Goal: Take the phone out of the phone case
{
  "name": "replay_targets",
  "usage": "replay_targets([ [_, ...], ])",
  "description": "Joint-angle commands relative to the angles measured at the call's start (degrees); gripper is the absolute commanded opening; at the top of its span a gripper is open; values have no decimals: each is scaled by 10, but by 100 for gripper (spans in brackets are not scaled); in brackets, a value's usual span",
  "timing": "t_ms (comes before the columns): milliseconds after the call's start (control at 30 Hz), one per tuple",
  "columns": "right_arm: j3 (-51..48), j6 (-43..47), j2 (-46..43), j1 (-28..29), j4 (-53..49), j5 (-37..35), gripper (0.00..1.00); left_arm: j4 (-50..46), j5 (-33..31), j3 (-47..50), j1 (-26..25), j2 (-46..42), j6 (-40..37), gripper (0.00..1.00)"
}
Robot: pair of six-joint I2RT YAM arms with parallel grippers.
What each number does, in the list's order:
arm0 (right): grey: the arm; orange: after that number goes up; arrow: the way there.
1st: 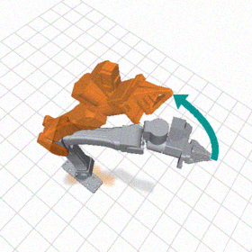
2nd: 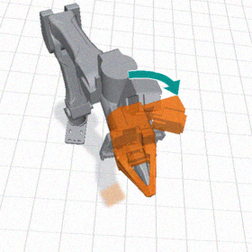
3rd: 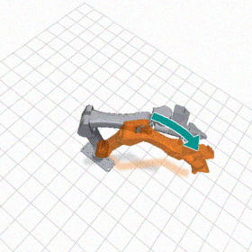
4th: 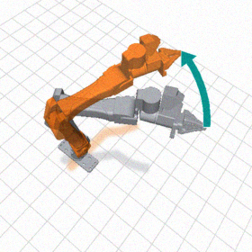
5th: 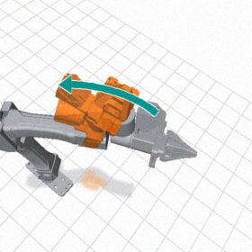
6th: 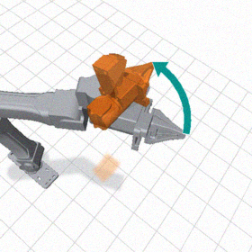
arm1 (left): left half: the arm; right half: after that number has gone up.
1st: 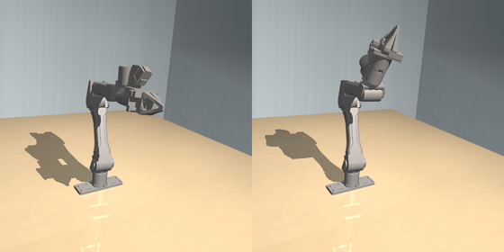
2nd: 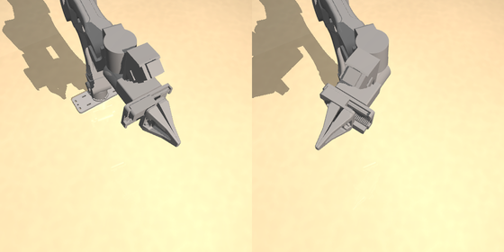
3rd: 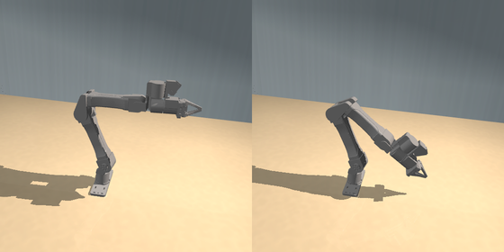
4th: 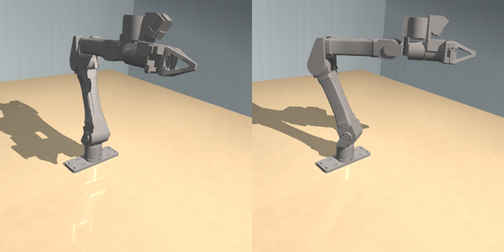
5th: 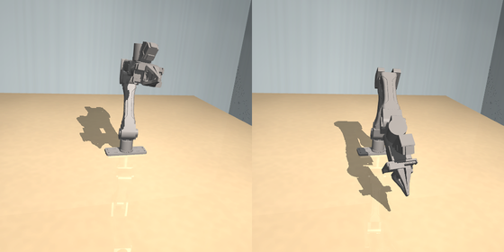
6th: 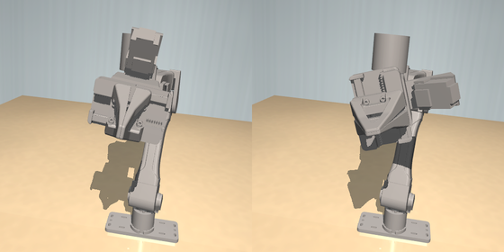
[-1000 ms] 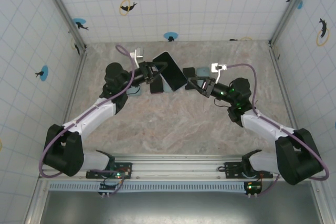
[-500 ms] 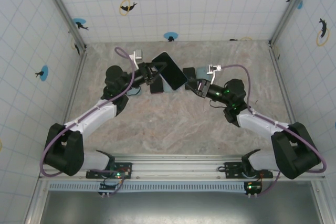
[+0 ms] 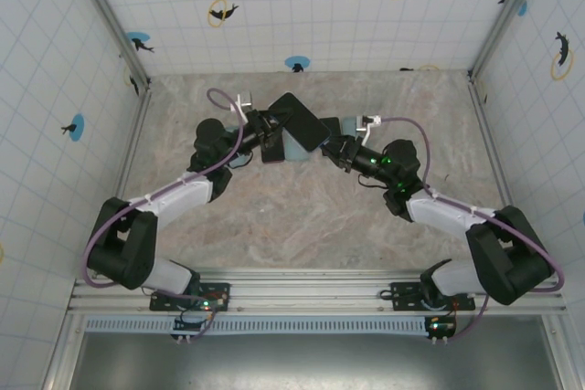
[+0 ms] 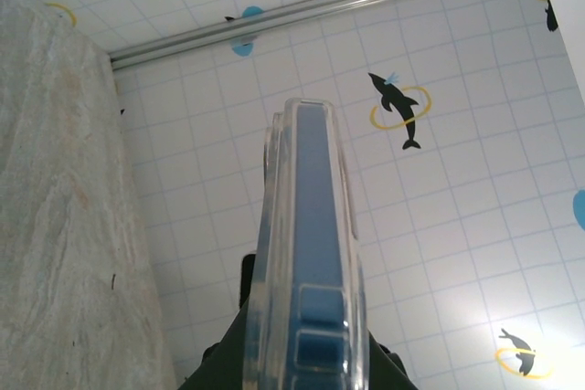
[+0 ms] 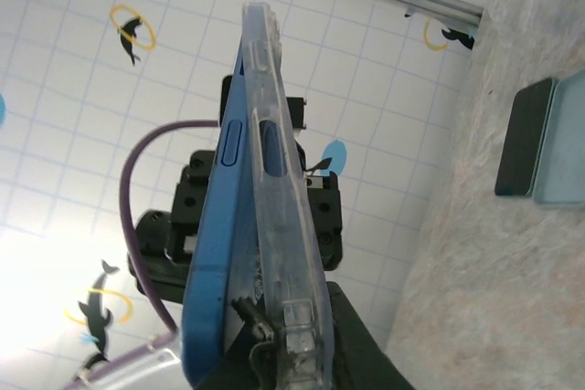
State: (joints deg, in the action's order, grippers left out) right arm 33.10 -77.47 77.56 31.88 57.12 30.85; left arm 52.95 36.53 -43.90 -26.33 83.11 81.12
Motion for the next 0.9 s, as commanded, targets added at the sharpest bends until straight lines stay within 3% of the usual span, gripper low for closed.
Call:
replay_targets([
  [0, -1, -39, -5, 1, 102, -3, 7, -4, -18, -4, -8, 12, -9, 11],
  [67, -9, -52, -7, -2, 106, -9, 5, -20, -27, -6, -8, 14, -15, 23],
  [133, -15, -61, -8, -5, 109, -15, 3, -30, -30, -8, -8, 18, -15, 25],
  [300, -26, -71, -17, -13, 100, -34, 0, -39, -42, -13, -8, 26, -18, 44],
  [500, -35, -25, -37, -21, 62, -83, 0, -78, -76, -3, -15, 7, -32, 52],
  [633, -37, 28, -52, -19, 41, -166, 0, -104, -144, 30, -66, -27, -38, 57],
  [867, -43, 97, -52, 1, 46, -271, 0, 1, -287, 105, -179, -59, 26, 58],
])
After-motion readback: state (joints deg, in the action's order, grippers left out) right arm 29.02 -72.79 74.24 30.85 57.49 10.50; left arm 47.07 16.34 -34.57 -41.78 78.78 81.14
